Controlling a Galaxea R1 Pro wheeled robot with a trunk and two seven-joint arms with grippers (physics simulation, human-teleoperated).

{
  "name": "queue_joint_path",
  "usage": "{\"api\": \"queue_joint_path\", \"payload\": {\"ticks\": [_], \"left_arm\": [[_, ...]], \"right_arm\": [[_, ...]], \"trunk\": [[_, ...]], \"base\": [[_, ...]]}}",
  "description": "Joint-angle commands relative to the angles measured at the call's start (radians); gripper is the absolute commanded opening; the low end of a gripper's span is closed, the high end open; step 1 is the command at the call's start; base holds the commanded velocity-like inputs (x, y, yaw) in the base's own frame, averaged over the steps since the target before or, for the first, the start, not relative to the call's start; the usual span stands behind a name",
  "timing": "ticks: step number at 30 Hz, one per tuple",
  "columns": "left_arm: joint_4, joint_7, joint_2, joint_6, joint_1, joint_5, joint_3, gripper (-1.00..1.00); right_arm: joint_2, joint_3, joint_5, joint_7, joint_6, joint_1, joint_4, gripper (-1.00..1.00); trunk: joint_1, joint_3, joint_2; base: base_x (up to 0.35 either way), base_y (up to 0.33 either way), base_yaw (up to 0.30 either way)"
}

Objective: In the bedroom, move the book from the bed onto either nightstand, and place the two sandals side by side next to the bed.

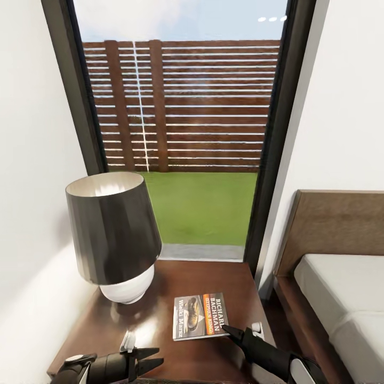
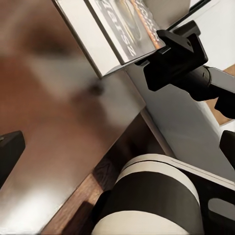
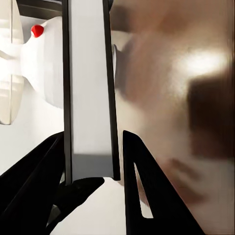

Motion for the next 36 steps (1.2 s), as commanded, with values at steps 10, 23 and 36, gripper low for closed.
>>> {"api": "queue_joint_path", "payload": {"ticks": [10,23,36], "left_arm": [[-0.001,-0.007,-0.001,0.011,-0.001,-0.011,0.008,1.0],[-0.001,-0.006,-0.001,0.011,-0.001,-0.011,0.007,1.0],[-0.001,-0.006,-0.001,0.011,-0.001,-0.011,0.007,1.0]], "right_arm": [[-0.001,0.002,-0.01,-0.003,0.006,-0.001,0.0,-1.0],[-0.001,0.002,-0.01,-0.003,0.006,-0.001,0.0,-1.0],[-0.001,0.002,-0.01,-0.003,0.006,-0.001,0.0,-1.0]], "trunk": [[0.011,-0.01,-0.022],[0.016,-0.049,-0.024],[0.016,-0.049,-0.024]], "base": [[0.0,0.0,0.0],[0.0,0.0,0.0],[0.0,0.0,0.0]]}}
